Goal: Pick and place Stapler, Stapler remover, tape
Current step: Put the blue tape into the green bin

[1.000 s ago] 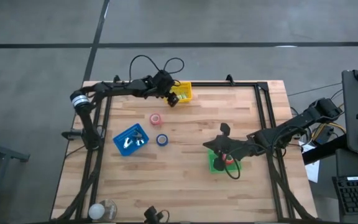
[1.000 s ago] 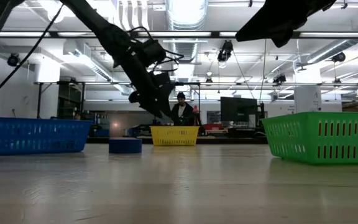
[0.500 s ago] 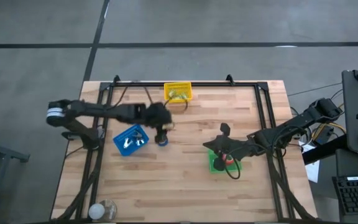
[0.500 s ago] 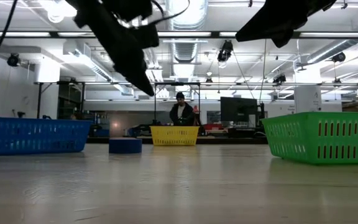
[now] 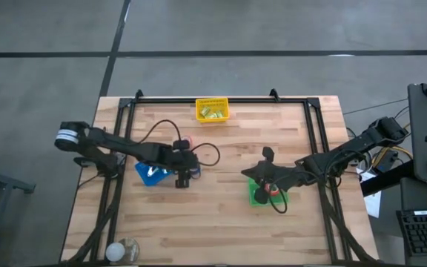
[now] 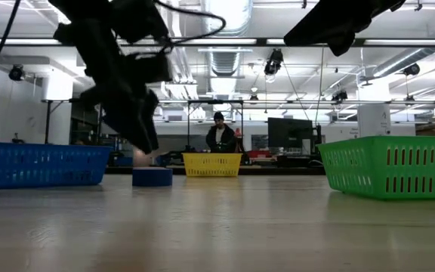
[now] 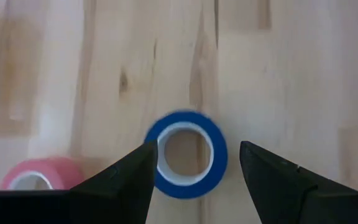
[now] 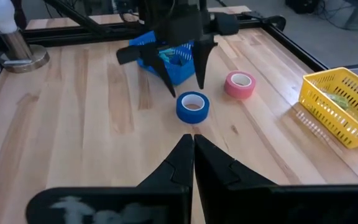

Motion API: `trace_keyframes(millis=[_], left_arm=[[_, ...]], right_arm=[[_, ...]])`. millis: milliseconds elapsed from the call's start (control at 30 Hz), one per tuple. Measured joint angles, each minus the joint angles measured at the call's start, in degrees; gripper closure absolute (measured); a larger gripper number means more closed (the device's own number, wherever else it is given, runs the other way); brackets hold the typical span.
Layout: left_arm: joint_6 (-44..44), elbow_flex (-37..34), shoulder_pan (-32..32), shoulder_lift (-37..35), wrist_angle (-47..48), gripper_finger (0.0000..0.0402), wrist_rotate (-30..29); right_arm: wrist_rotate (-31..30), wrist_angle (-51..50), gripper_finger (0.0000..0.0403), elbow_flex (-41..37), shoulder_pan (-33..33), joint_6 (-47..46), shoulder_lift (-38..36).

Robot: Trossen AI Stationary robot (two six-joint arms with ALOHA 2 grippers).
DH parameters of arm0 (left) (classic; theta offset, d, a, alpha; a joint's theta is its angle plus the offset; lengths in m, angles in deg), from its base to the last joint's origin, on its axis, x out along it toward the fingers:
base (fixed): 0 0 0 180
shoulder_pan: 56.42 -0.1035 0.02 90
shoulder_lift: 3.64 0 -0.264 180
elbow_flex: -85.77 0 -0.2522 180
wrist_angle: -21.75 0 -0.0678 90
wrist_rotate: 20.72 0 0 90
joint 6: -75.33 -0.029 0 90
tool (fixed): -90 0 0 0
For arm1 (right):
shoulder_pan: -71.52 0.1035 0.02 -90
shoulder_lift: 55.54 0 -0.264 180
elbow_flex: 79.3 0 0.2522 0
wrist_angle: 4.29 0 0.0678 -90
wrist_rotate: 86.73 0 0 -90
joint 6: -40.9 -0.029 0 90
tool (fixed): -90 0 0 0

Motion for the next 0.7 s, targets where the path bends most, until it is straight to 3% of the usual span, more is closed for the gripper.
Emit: trace_keyframes(millis=[367,700], left_arm=[[-2.86,0.49,0.39,10.21,-3.08,0.019,0.1],[-3.33,3.01,0.26,10.35,-1.3,0.0362,-0.41]], right_arm=[[-0.02,-0.04,0.0394,0.0,0.0,0.26,0.02],[-0.02,-0.13,0.0394,-0.43,0.0,-1.29,0.02]])
